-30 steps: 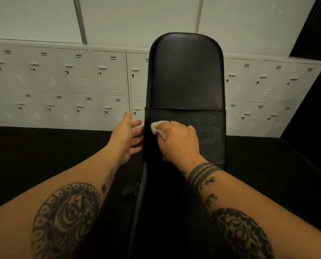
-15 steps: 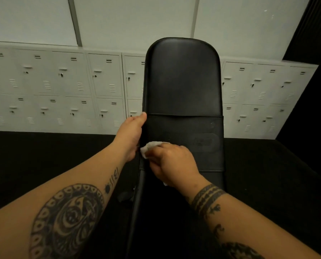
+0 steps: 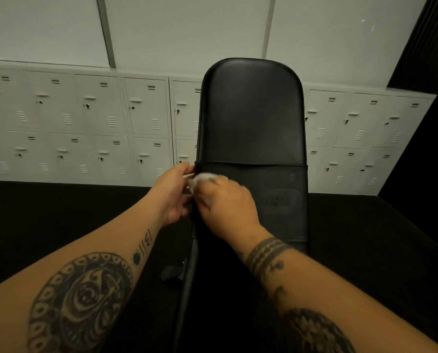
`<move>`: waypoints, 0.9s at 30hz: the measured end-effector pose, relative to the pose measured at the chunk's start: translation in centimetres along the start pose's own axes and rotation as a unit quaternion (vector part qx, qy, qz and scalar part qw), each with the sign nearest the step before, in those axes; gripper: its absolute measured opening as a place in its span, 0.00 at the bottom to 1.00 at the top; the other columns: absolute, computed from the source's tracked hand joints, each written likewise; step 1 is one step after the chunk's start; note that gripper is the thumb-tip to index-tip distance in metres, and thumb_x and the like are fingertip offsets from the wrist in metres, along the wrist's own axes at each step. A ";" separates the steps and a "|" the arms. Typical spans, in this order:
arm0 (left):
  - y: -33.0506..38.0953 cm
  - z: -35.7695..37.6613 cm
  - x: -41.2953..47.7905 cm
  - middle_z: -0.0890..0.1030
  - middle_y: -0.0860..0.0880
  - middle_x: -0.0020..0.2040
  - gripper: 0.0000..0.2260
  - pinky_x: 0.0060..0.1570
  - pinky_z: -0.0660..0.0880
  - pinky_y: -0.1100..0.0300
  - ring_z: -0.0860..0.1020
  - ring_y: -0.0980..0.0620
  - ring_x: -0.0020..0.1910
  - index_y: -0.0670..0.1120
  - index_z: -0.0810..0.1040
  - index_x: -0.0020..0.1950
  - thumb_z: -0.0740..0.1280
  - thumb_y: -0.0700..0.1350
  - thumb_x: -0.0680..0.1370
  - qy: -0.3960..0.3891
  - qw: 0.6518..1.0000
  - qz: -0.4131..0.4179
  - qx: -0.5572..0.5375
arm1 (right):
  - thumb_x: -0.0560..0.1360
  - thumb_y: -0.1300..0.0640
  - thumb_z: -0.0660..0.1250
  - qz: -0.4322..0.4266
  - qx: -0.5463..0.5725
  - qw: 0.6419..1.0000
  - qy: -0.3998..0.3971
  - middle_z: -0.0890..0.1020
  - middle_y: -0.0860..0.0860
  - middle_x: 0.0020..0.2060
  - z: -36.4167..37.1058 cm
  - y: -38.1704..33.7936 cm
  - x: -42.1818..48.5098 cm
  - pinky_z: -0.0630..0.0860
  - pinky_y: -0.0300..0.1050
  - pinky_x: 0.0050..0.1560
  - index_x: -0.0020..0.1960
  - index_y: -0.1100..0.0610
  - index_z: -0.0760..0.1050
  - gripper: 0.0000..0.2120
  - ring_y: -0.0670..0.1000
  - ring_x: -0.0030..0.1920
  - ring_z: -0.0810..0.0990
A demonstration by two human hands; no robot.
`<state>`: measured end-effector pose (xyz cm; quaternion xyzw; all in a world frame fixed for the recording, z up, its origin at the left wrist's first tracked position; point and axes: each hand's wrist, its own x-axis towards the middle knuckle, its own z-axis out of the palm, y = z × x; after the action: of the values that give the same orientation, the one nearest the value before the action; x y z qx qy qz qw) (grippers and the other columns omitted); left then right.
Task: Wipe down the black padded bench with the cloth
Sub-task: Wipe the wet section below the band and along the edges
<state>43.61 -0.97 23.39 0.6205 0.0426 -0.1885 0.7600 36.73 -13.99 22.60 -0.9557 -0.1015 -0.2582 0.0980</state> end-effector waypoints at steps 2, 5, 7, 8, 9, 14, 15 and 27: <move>0.8 0.4 0.4 0.81 0.46 0.64 0.21 0.56 0.78 0.37 0.79 0.37 0.61 0.52 0.76 0.68 0.62 0.63 0.81 0.000 1.000 -0.005 0.006 | 0.76 0.44 0.59 -0.021 -0.007 1.000 -0.015 0.80 0.46 0.57 0.3 0.6 -2.3 0.76 0.52 0.49 0.62 0.43 0.76 0.16 0.55 0.53 0.80; 2.8 2.0 0.8 0.80 0.47 0.64 0.25 0.52 0.80 0.38 0.79 0.35 0.60 0.51 0.76 0.67 0.65 0.66 0.78 0.030 0.998 0.011 0.051 | 0.75 0.43 0.60 -0.031 -0.014 0.999 -0.025 0.82 0.47 0.53 0.2 2.0 -3.6 0.76 0.51 0.47 0.59 0.44 0.79 0.16 0.55 0.50 0.81; 4.2 3.0 1.2 0.80 0.47 0.61 0.20 0.49 0.81 0.41 0.79 0.36 0.58 0.51 0.76 0.65 0.63 0.63 0.81 0.045 0.996 0.035 0.074 | 0.75 0.44 0.63 -0.023 -0.029 0.999 -0.019 0.81 0.47 0.49 -0.7 2.4 -2.4 0.75 0.50 0.47 0.58 0.44 0.80 0.14 0.54 0.48 0.81; 4.8 3.3 1.4 0.80 0.47 0.60 0.18 0.50 0.80 0.39 0.79 0.37 0.57 0.51 0.76 0.64 0.62 0.61 0.82 0.046 0.994 0.041 0.086 | 0.75 0.45 0.64 -0.014 -0.031 0.999 -0.006 0.81 0.48 0.47 -1.0 2.6 -1.5 0.74 0.50 0.46 0.57 0.44 0.80 0.12 0.55 0.47 0.81; 5.1 3.4 1.6 0.80 0.47 0.60 0.16 0.53 0.79 0.37 0.79 0.38 0.56 0.52 0.76 0.64 0.61 0.60 0.83 0.041 0.993 0.044 0.098 | 0.74 0.47 0.66 0.001 -0.024 1.000 0.021 0.81 0.48 0.46 -1.2 2.7 -0.5 0.72 0.49 0.44 0.55 0.43 0.79 0.11 0.55 0.45 0.81; 6.4 2.5 3.1 0.82 0.51 0.62 0.19 0.47 0.80 0.42 0.80 0.41 0.58 0.55 0.77 0.65 0.60 0.65 0.82 0.012 0.994 0.059 0.092 | 0.79 0.45 0.61 0.073 0.019 0.995 0.072 0.80 0.49 0.51 -2.3 2.0 5.3 0.71 0.52 0.50 0.62 0.41 0.76 0.13 0.55 0.51 0.79; 6.9 2.4 3.4 0.83 0.51 0.61 0.21 0.45 0.80 0.44 0.81 0.41 0.57 0.55 0.77 0.66 0.60 0.66 0.81 0.004 0.995 0.063 0.076 | 0.79 0.45 0.60 0.070 0.017 0.995 0.067 0.79 0.48 0.52 -2.3 1.4 6.1 0.72 0.53 0.51 0.63 0.41 0.76 0.13 0.55 0.52 0.79; 6.9 1.6 6.3 0.83 0.42 0.59 0.24 0.52 0.81 0.43 0.82 0.38 0.59 0.48 0.80 0.66 0.62 0.64 0.81 -0.058 0.998 0.027 -0.021 | 0.76 0.44 0.59 -0.075 -0.043 0.996 0.012 0.82 0.48 0.47 -1.6 3.1 3.7 0.72 0.49 0.43 0.58 0.41 0.79 0.14 0.56 0.45 0.82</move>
<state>51.56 -2.88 28.28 0.5932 -0.0145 -0.2023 0.7791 39.89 -16.87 25.47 -0.9455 -0.1609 -0.2806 0.0384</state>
